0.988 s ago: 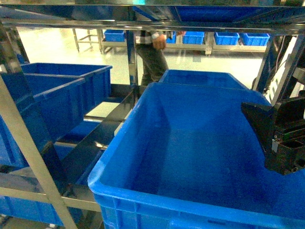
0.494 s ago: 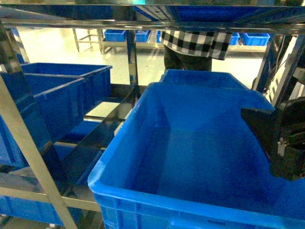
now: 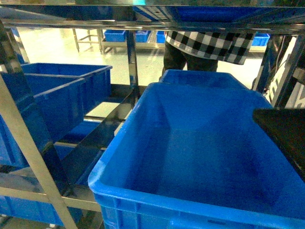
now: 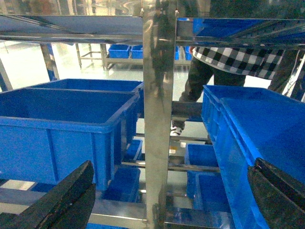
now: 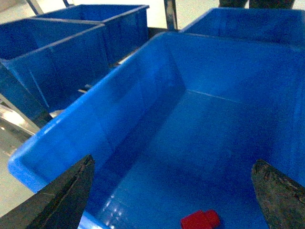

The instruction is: Pick red block from blue box to shelf

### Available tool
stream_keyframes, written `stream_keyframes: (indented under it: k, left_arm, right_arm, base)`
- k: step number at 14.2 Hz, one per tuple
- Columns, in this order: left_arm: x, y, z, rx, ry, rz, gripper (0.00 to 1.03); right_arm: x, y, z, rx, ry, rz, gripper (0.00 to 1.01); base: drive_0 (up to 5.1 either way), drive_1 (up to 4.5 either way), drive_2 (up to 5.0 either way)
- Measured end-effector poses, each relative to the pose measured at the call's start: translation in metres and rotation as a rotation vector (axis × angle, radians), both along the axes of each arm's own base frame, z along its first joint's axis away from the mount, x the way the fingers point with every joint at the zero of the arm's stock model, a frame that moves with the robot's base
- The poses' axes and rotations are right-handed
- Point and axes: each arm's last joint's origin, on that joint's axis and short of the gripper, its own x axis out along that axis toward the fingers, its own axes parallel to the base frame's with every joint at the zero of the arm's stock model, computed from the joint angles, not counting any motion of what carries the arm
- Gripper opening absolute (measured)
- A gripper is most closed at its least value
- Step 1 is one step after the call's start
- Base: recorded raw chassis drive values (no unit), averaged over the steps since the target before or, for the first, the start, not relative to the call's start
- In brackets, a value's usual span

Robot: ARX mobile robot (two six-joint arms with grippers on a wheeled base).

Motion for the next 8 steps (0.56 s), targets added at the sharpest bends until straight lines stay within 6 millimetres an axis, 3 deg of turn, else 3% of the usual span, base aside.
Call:
stream_keyframes:
  k: [2,4,6,8]
  left_arm:
    - [0.000,0.000,0.000,0.000,0.000,0.000,0.98]
    - [0.000,0.000,0.000,0.000,0.000,0.000,0.98]
    - [0.000,0.000,0.000,0.000,0.000,0.000,0.98]
    - [0.000,0.000,0.000,0.000,0.000,0.000,0.98]
  right_arm:
    - [-0.017,-0.015,0.000,-0.018,-0.023,-0.079,0.98]
    - [-0.037,-0.040,0.016,-0.070,-0.213,-0.230,0.98]
    - [-0.052,-0.059,0.018,-0.103,-0.297,-0.335,0.98]
    - [-0.072,-0.057,0.026,-0.088,-0.385,-0.370,0.98]
  base:
    - [0.0,0.00,0.0]
    - [0.0,0.00,0.0]
    - [0.0,0.00,0.0]
    - [0.0,0.00,0.0]
